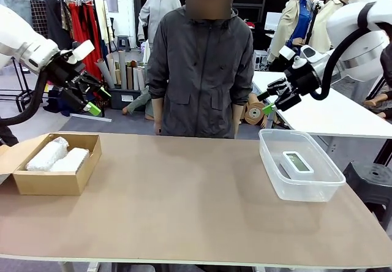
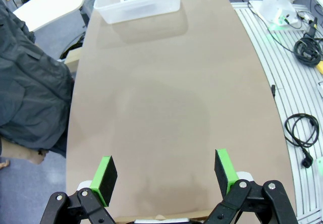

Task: Separate and place wrapped and unwrapped clocks.
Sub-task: If the picked Digital clock is wrapped, place it in the Package Box ; if not, place it in the Organizing box.

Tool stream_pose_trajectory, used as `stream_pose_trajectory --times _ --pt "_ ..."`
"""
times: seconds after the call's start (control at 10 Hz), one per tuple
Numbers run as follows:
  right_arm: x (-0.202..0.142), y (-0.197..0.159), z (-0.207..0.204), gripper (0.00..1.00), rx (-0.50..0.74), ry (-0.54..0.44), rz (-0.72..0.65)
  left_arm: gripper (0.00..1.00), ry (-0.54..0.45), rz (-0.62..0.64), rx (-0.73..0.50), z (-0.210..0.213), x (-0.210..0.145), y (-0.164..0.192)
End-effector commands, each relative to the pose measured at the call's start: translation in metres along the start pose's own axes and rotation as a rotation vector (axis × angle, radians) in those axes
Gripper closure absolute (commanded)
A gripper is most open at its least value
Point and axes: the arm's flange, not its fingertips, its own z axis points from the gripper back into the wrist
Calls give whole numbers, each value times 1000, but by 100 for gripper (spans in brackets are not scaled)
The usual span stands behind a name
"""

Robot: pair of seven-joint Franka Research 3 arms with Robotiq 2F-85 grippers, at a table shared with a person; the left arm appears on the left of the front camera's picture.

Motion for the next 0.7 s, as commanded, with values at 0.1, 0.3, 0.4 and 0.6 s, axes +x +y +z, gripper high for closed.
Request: stream_pose_trajectory --times 0.1,0.3,0.4,0.6 --pt "1 -1 1 0 -7 9 6 0 1 -3 -2 2 0 -2" --pt "1 -1 1 0 -7 9 6 0 1 -3 -2 2 0 -2" --pt "1 -1 1 0 -7 9 6 0 1 -3 -2 2 0 -2" --pt "1 -1 1 0 -7 9 6 0 1 -3 -2 2 0 -2"
